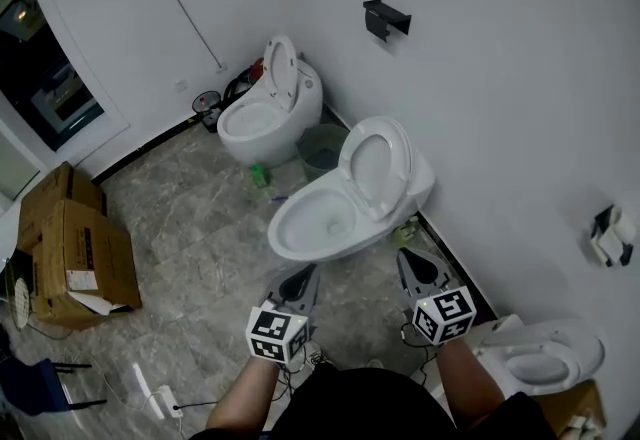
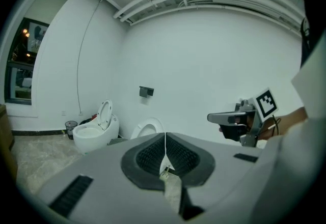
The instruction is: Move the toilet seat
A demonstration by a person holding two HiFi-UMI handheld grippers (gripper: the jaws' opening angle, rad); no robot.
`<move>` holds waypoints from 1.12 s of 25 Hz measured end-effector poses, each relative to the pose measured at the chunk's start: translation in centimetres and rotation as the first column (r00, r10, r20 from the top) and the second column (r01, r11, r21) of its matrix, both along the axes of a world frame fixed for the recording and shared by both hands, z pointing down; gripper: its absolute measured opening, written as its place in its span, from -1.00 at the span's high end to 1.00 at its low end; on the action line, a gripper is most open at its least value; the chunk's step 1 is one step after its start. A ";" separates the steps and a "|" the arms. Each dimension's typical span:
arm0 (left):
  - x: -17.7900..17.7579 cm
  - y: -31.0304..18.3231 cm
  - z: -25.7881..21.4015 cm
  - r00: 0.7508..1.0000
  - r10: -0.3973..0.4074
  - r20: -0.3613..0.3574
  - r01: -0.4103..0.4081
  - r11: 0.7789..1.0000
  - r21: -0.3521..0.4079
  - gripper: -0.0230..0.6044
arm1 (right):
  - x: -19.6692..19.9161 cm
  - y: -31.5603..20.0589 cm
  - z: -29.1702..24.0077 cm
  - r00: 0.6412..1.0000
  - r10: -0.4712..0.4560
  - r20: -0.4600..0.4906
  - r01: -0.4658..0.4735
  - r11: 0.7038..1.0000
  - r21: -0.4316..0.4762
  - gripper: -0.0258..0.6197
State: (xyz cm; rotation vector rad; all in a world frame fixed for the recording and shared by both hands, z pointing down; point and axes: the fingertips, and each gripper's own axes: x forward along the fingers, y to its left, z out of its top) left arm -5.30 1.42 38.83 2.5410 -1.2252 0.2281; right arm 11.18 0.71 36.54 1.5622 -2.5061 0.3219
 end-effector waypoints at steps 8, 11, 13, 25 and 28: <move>6.9 6.8 0.0 0.998 -0.055 0.018 0.055 0.998 -0.017 0.90 | 6.7 6.0 0.7 0.998 -0.047 0.042 0.046 0.999 0.004 0.91; 7.8 8.9 0.4 0.995 -0.084 0.051 0.085 0.996 -0.018 0.90 | 7.1 6.9 1.6 0.994 -0.088 0.064 0.088 0.996 0.000 0.91; 7.8 10.1 0.4 0.992 -0.108 0.068 0.109 0.994 -0.018 0.90 | 6.9 7.6 2.0 0.990 -0.115 0.080 0.116 0.993 -0.008 0.91; 4.5 12.9 -0.2 0.984 -0.167 0.059 0.168 0.986 -0.002 0.90 | 3.1 9.8 1.4 0.983 -0.174 0.060 0.174 0.985 0.000 0.91; 3.2 12.8 -1.4 0.986 -0.162 0.044 0.160 0.986 0.034 0.90 | 1.9 10.4 0.6 0.986 -0.157 0.056 0.157 0.988 0.009 0.91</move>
